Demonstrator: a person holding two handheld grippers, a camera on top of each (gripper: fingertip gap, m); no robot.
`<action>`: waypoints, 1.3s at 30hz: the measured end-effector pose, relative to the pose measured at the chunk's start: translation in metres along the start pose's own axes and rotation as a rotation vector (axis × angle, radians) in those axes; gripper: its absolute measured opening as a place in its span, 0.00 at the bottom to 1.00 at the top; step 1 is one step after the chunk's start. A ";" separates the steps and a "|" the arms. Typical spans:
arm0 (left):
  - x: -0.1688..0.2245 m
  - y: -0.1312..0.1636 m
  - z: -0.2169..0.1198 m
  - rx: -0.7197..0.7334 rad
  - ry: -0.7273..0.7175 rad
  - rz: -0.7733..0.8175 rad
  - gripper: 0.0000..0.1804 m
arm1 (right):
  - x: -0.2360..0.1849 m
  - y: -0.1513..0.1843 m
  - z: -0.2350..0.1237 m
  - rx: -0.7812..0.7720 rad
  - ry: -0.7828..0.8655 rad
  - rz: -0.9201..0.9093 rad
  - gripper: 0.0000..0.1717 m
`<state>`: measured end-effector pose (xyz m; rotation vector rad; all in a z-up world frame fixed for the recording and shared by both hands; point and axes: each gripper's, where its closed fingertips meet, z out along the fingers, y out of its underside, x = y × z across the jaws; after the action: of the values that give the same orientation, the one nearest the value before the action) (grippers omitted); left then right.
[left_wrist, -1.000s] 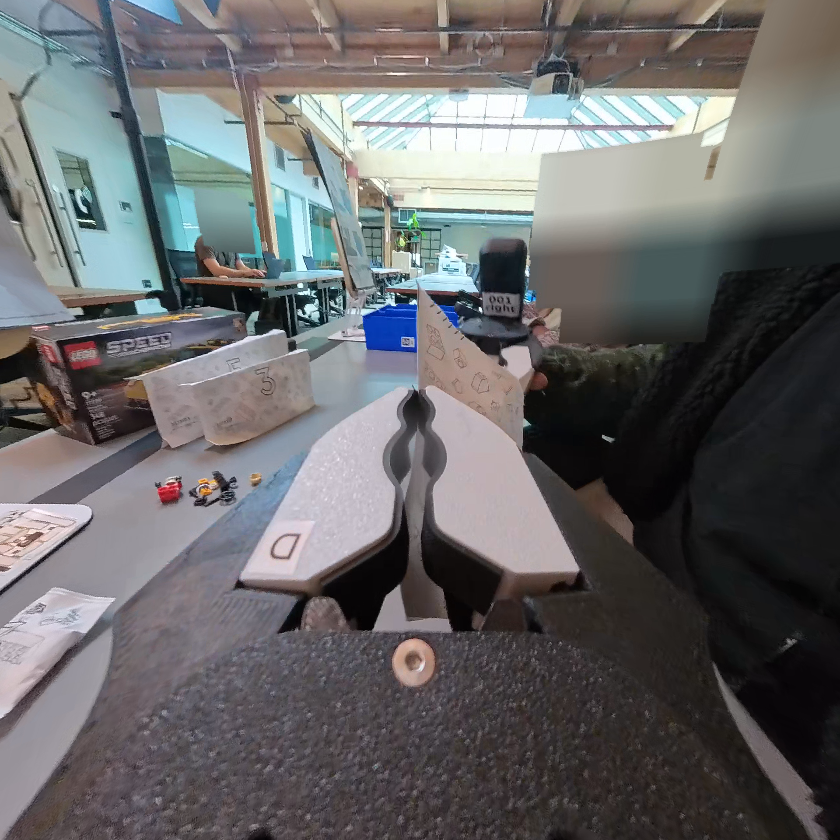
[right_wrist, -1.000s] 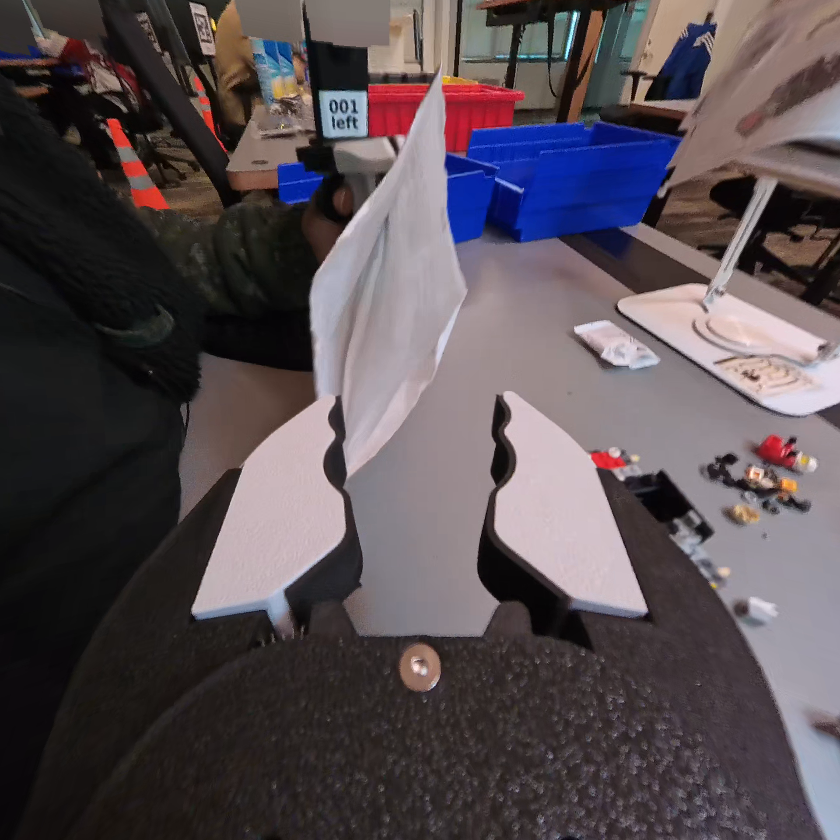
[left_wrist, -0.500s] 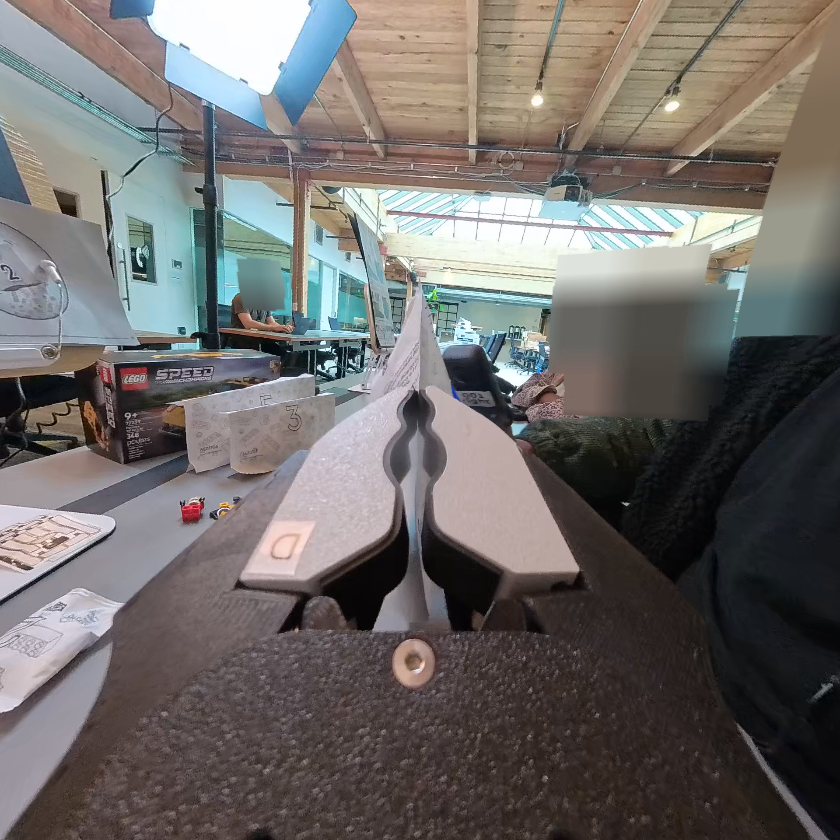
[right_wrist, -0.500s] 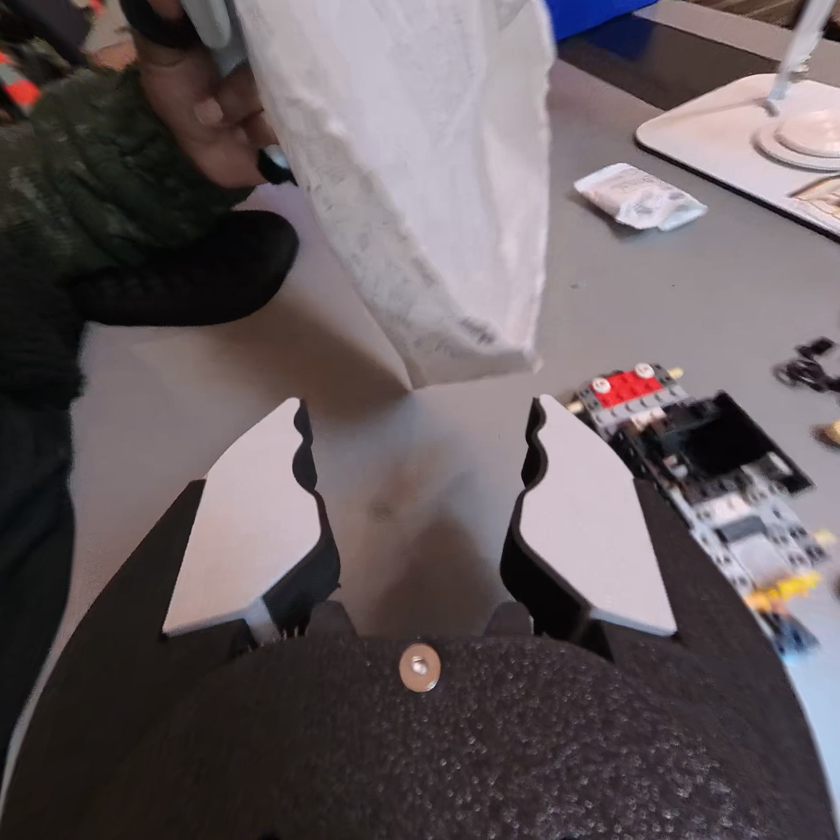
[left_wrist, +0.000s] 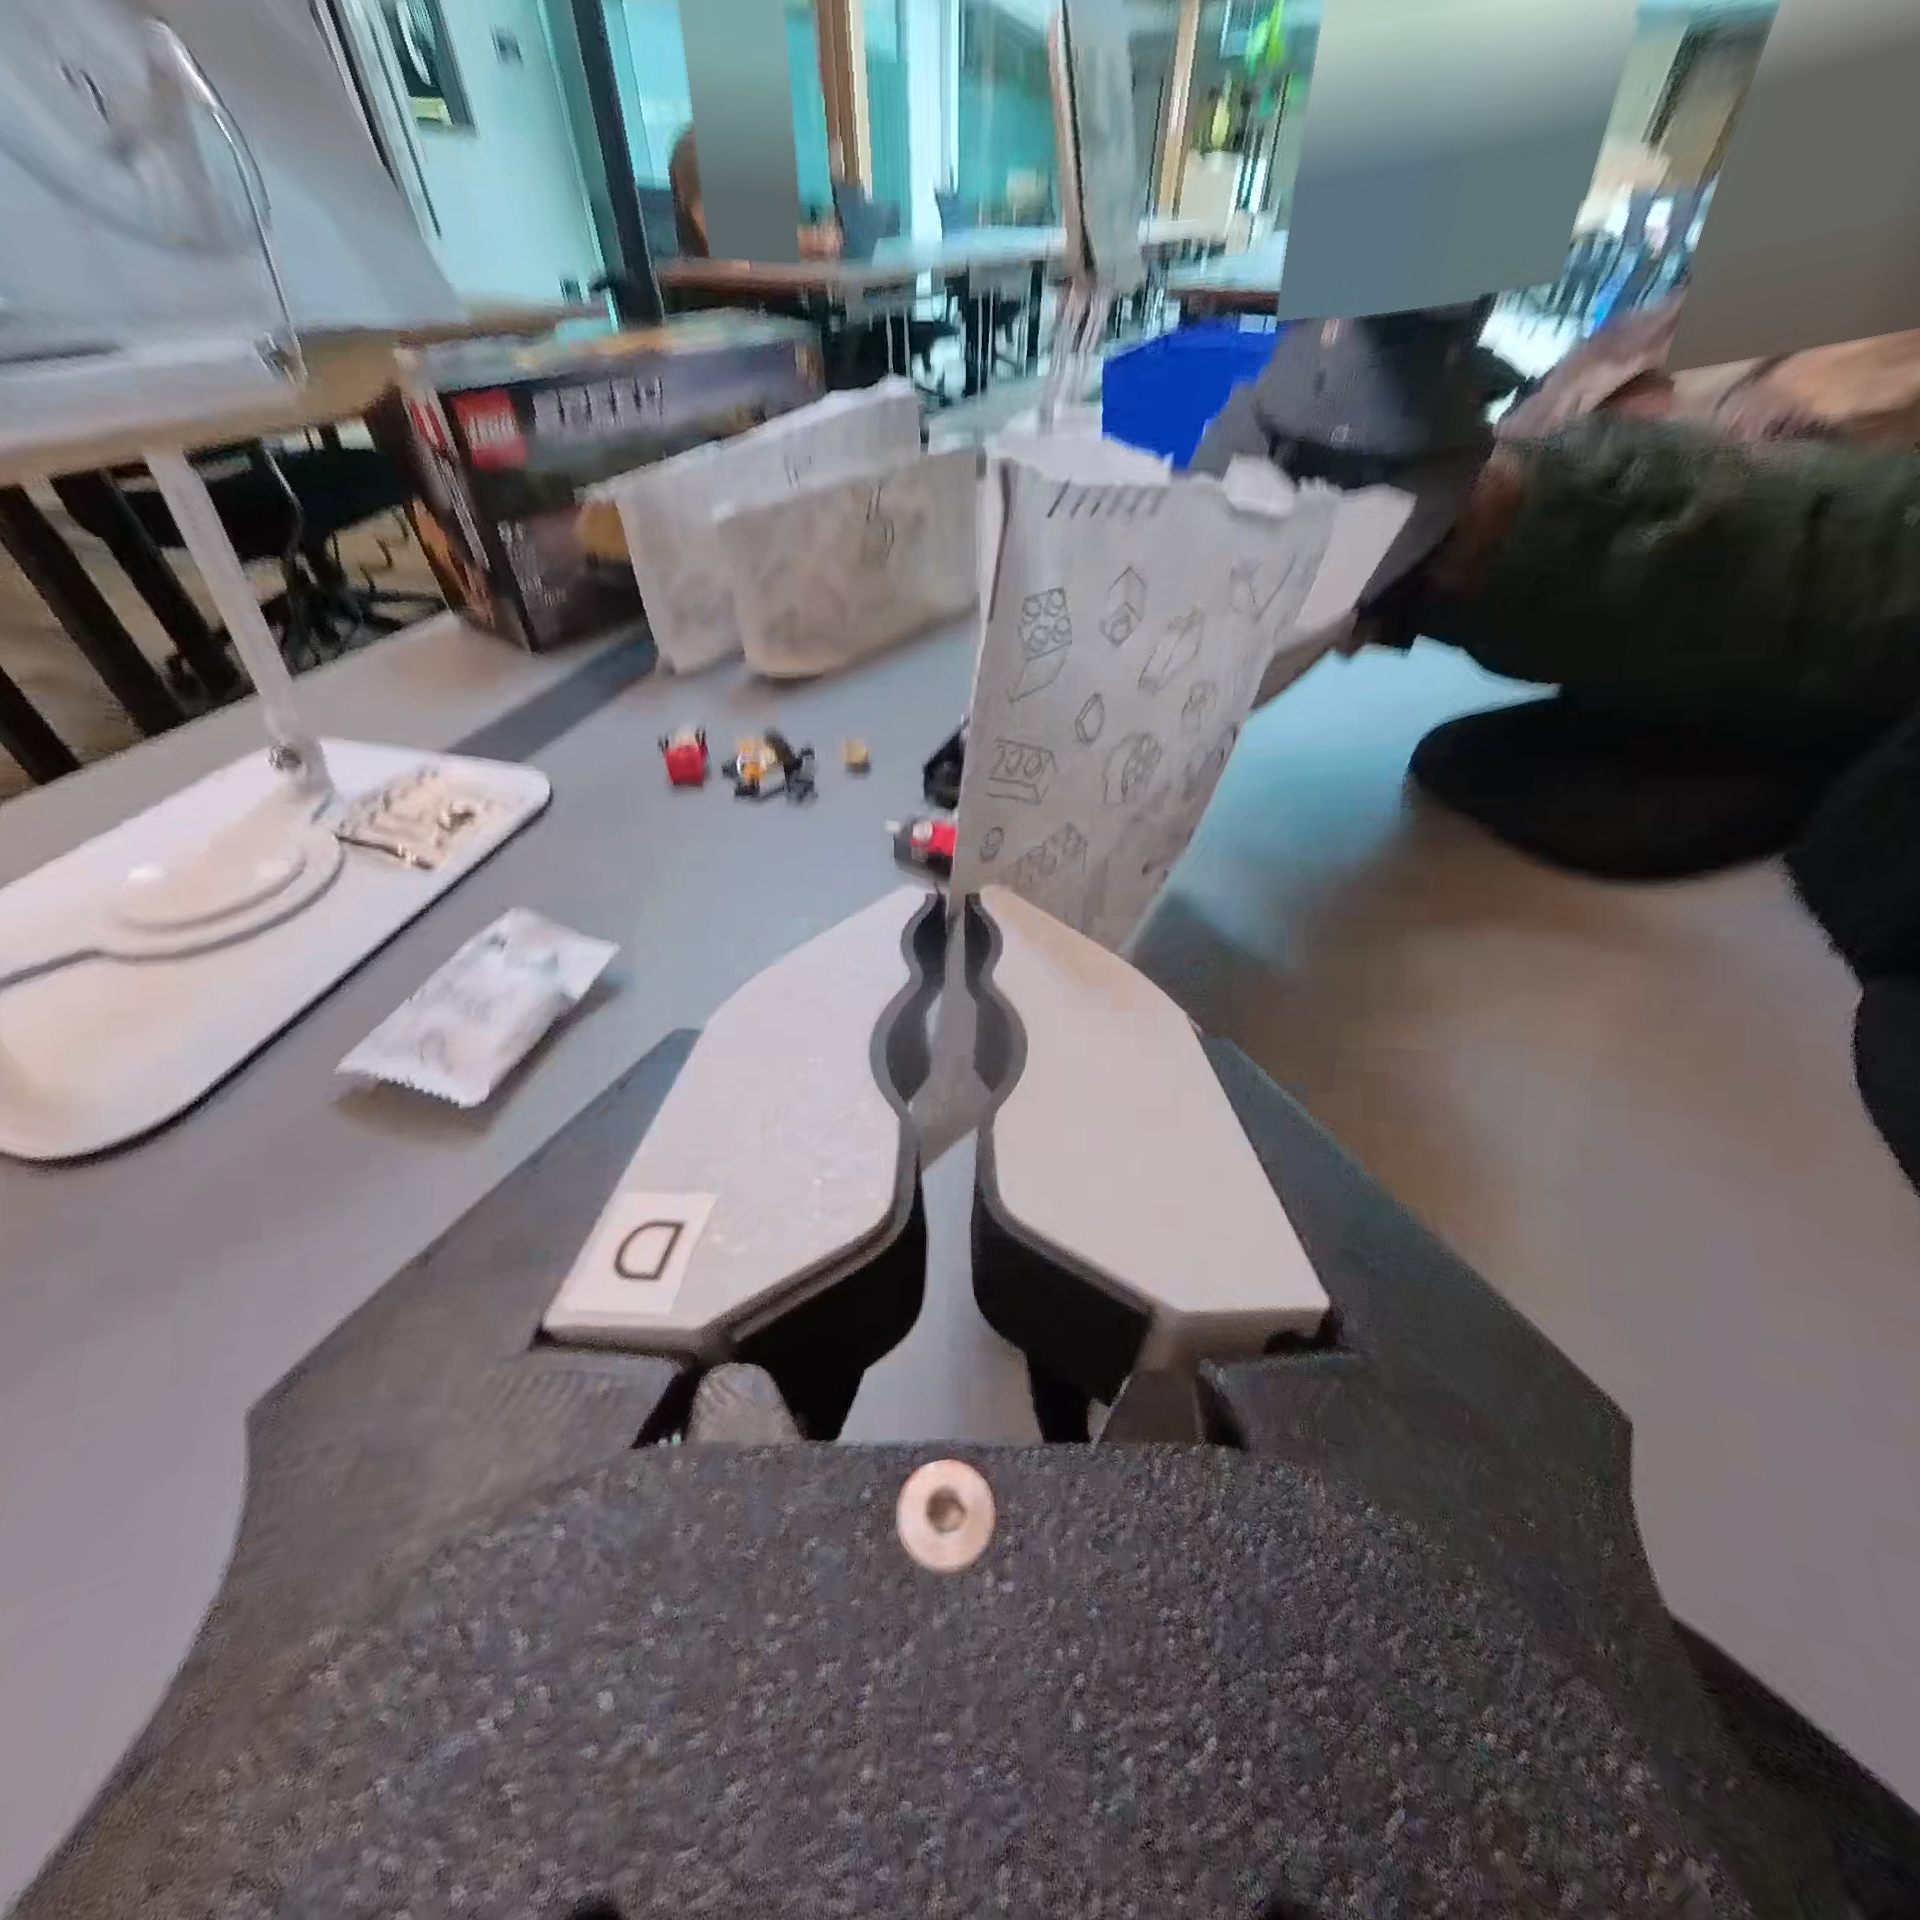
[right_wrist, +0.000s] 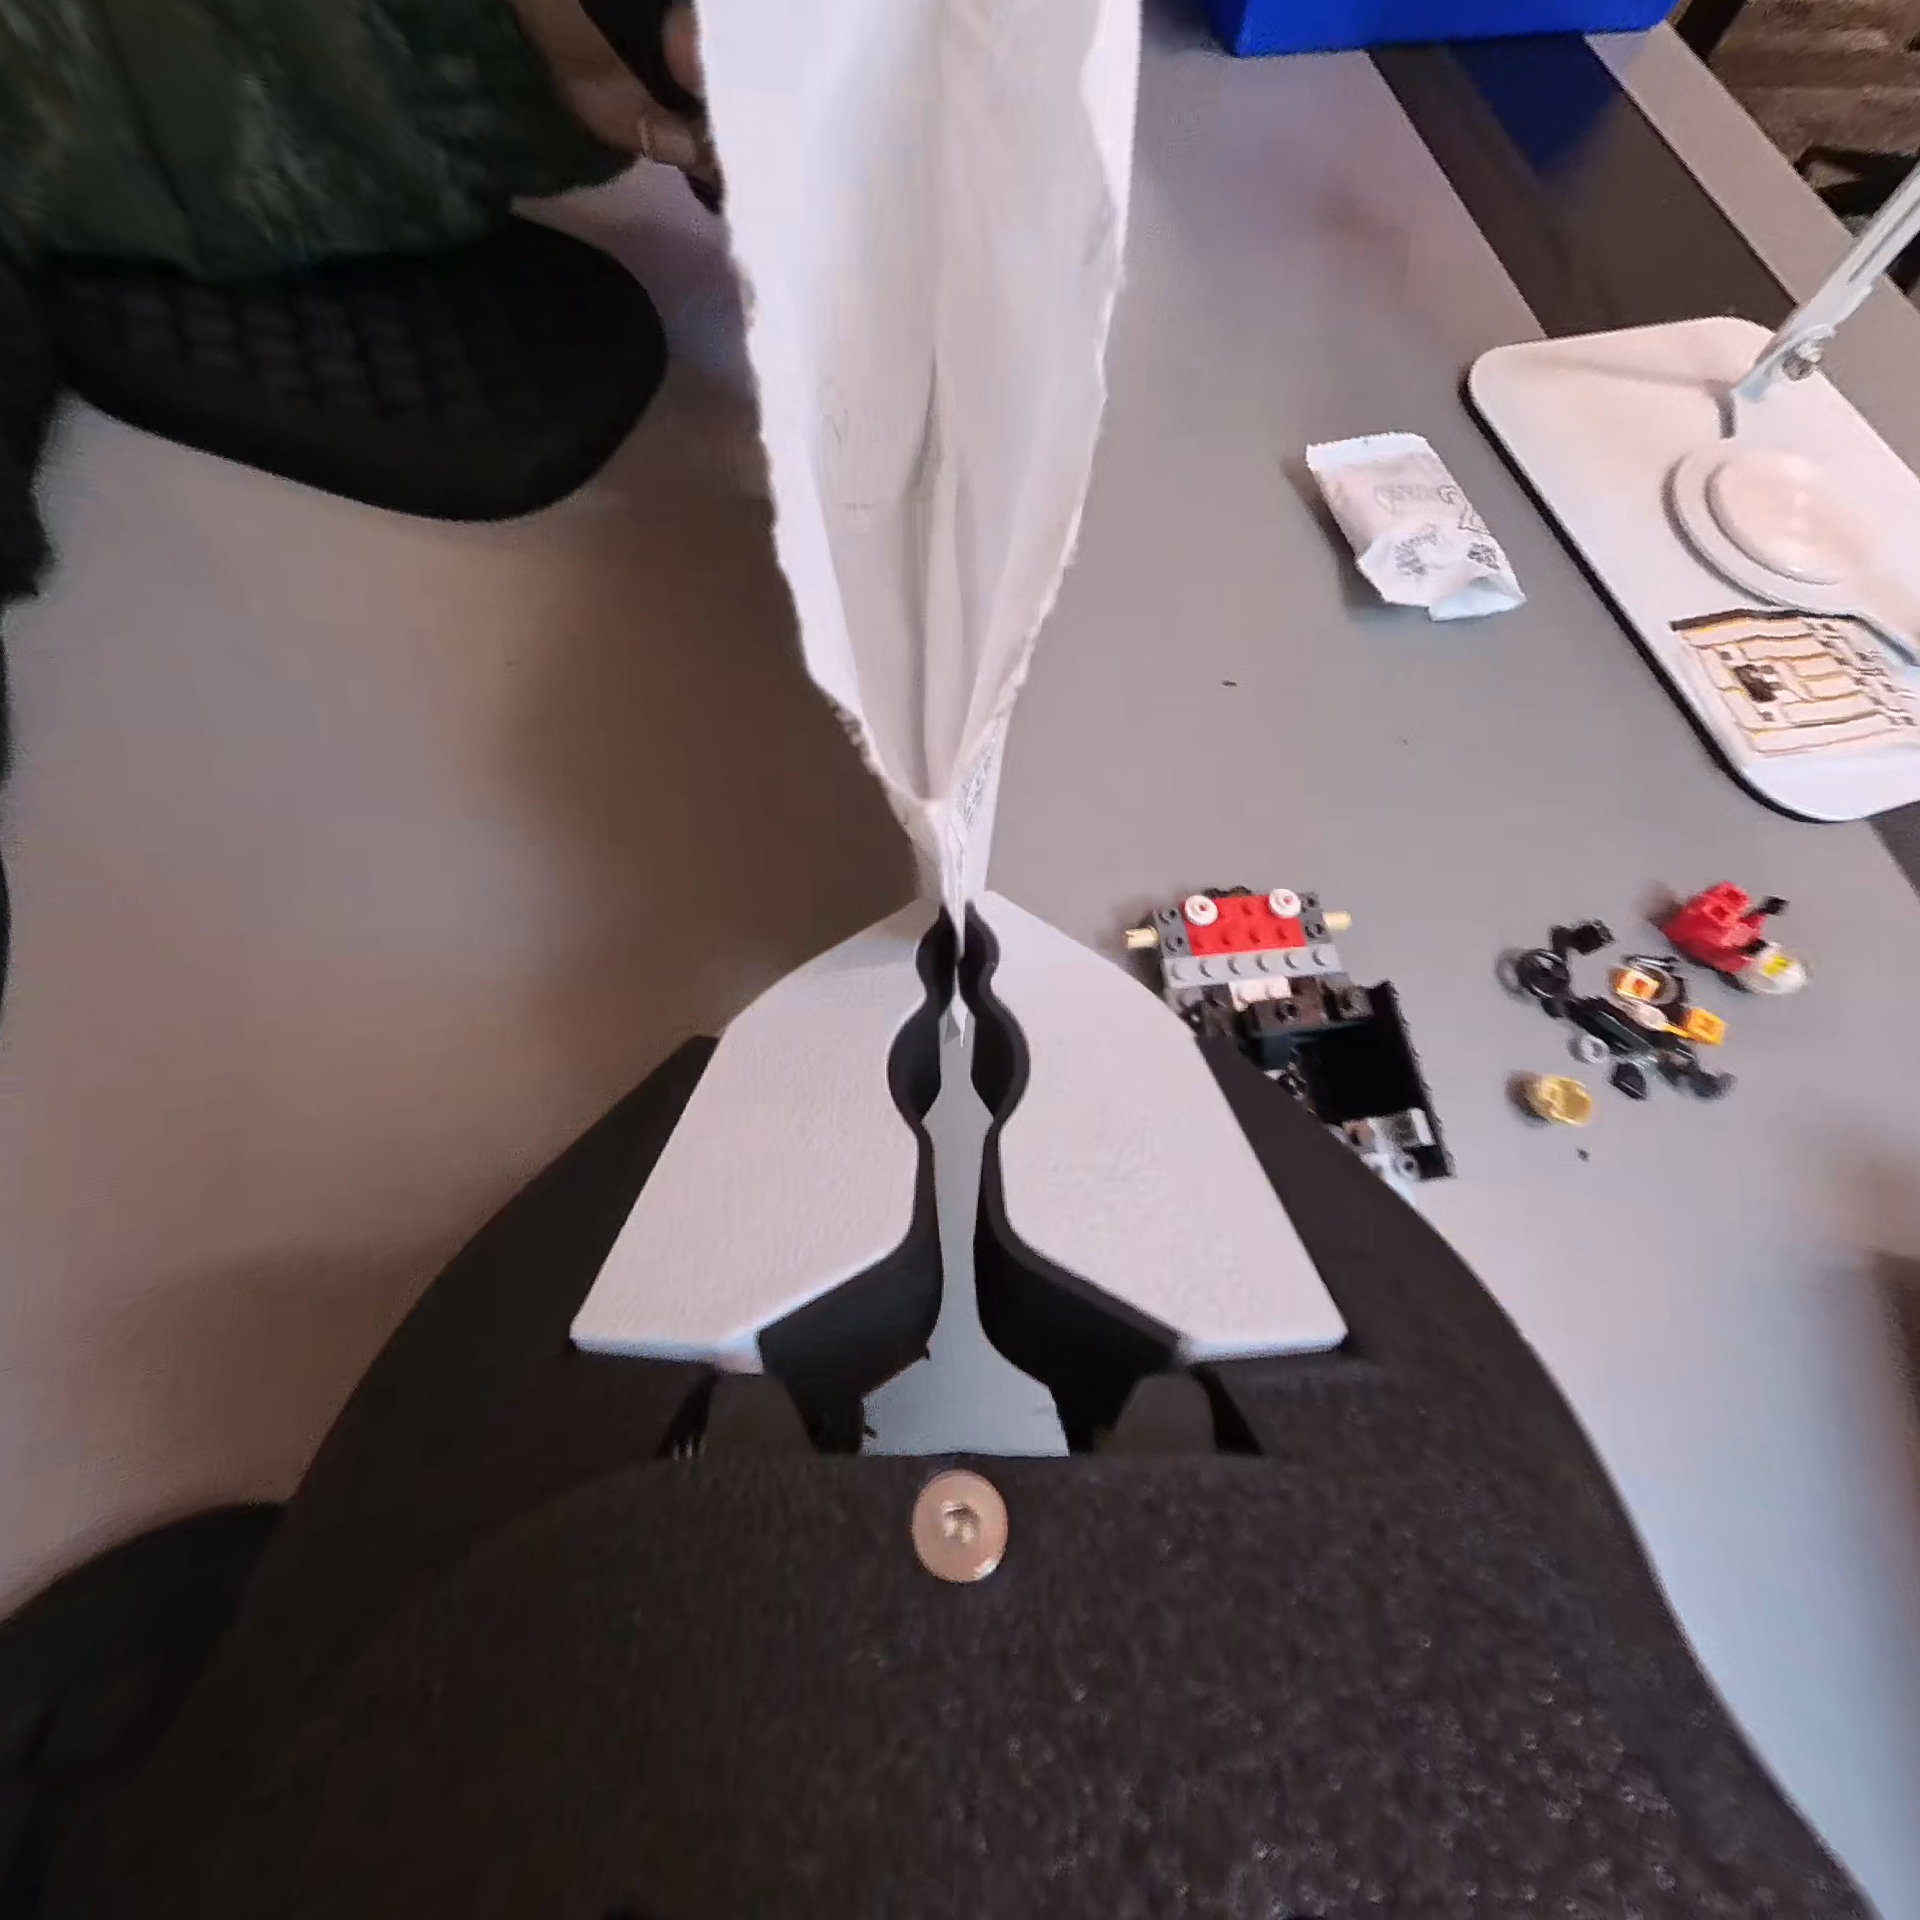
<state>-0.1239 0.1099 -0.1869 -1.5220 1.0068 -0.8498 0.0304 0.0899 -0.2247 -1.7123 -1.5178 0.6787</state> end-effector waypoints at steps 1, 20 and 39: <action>0.001 0.006 0.002 -0.037 0.005 0.006 0.01 | 0.002 0.001 -0.002 -0.016 0.009 -0.005 0.00; 0.021 0.032 0.017 -0.219 0.056 0.045 0.01 | -0.003 -0.003 0.016 0.144 0.008 0.007 0.00; -0.088 -0.053 -0.286 -0.106 -0.938 -0.160 0.15 | 0.011 0.000 0.004 0.195 0.057 0.086 0.00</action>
<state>-0.4088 0.0855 -0.0854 -1.8224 0.2377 -0.1104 0.0287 0.1019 -0.2265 -1.6417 -1.2998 0.7886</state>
